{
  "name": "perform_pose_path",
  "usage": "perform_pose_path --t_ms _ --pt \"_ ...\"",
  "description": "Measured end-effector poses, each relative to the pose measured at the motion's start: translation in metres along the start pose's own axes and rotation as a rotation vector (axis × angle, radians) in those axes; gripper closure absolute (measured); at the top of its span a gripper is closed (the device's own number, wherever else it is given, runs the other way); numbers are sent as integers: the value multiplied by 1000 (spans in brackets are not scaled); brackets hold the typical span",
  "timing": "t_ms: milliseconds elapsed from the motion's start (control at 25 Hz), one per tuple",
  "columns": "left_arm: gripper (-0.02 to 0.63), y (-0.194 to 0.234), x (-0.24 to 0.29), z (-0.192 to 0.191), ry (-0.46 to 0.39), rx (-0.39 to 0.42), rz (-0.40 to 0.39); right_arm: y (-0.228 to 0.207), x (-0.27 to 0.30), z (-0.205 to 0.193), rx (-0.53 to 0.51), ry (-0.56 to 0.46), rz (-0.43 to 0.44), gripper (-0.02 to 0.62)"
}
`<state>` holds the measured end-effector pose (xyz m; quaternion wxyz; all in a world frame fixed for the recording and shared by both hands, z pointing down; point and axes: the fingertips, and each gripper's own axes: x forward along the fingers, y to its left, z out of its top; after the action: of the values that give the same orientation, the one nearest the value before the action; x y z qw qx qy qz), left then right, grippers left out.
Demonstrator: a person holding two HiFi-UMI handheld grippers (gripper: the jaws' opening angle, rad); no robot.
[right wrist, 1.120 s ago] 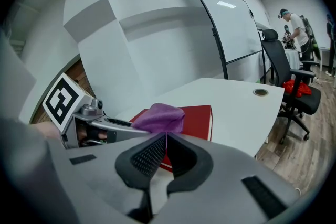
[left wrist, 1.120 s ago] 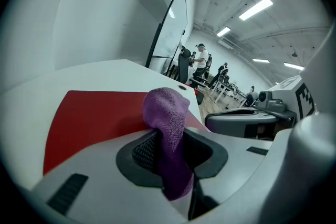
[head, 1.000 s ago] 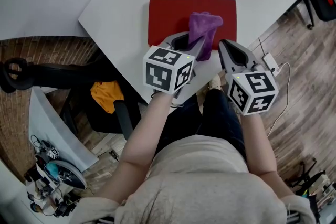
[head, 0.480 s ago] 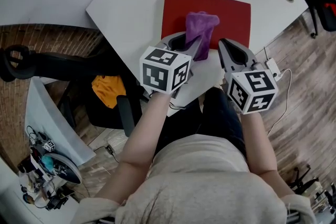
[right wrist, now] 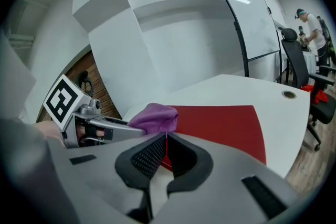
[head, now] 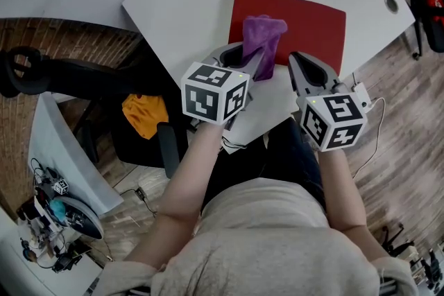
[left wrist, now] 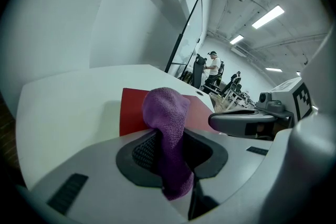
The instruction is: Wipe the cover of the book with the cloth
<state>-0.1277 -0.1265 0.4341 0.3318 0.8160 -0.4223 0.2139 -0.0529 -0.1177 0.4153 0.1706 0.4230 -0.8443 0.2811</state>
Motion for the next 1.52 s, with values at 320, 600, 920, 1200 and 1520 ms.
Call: perform_pose_path --t_ms 320,600,920,1200,1520 --pt "495 13 -10 -2 -8 -14 -1 13 11 -2 -14 18 12 572" --pt "495 24 -20 -5 -18 -26 13 18 17 -4 -19 26 13 572" --pt "495 37 -29 -7 -31 -59 35 26 25 -9 -29 50 33 572" --pt "495 45 -35 -8 -44 -80 76 23 23 -9 -45 57 41 572" --pt "495 56 -44 -14 -49 -102 116 27 24 -6 -63 61 60 572"
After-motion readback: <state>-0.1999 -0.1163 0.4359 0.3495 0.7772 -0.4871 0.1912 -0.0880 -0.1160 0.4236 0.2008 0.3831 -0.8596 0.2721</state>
